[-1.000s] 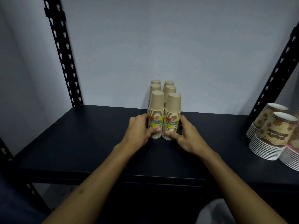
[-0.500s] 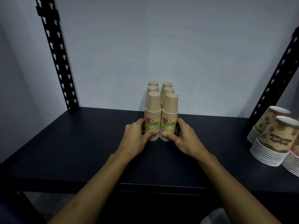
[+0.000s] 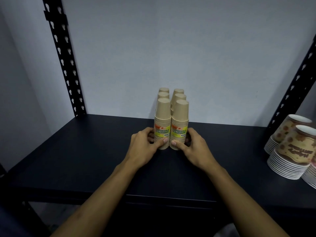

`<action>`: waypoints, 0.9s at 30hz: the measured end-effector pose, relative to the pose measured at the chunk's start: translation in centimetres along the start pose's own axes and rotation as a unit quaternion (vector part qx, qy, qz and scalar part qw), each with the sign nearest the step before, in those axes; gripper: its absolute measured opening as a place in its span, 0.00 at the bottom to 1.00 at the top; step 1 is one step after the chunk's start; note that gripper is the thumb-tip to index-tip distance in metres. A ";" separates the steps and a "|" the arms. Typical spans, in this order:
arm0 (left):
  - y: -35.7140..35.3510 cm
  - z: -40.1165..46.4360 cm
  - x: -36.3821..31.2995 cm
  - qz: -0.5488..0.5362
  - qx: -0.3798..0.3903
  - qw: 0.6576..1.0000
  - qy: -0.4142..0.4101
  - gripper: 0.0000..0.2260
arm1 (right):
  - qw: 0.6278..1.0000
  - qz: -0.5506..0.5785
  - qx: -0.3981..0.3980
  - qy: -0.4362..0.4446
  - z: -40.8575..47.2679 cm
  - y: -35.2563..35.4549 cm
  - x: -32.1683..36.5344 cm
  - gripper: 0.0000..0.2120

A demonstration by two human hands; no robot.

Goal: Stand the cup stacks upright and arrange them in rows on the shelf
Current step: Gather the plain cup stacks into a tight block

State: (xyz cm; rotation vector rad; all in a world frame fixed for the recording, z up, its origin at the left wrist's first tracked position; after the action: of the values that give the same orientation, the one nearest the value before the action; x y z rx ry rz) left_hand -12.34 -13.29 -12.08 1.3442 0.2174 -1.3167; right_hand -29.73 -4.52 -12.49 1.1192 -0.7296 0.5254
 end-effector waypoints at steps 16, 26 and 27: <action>1.1 2.6 1.8 -0.303 -0.050 0.939 0.155 0.45 | 0.920 0.355 -0.131 -0.103 1.7 2.6 -1.8 0.40; -1.2 7.5 2.5 -0.417 -0.019 0.898 0.143 0.43 | 0.912 0.401 -0.033 -0.079 5.9 0.2 -1.6 0.46; -1.5 7.8 2.5 -0.429 -0.007 0.893 0.137 0.43 | 0.914 0.397 -0.032 -0.082 5.7 0.1 -0.7 0.40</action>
State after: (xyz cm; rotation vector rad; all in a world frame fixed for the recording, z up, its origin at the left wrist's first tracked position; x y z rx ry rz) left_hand -16.86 -20.26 -12.36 1.4749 1.1160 -1.8191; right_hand -31.76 -9.79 -11.52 0.7735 -1.3518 1.0883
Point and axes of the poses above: each hand's wrist, its own z-axis towards the middle knuckle, its own y-axis out of the back of the hand, x = y × z, the point moved 6 cm from there along z, towards the middle knuckle, and after that the axes turned 8 degrees about x, right-handed, at the moved point
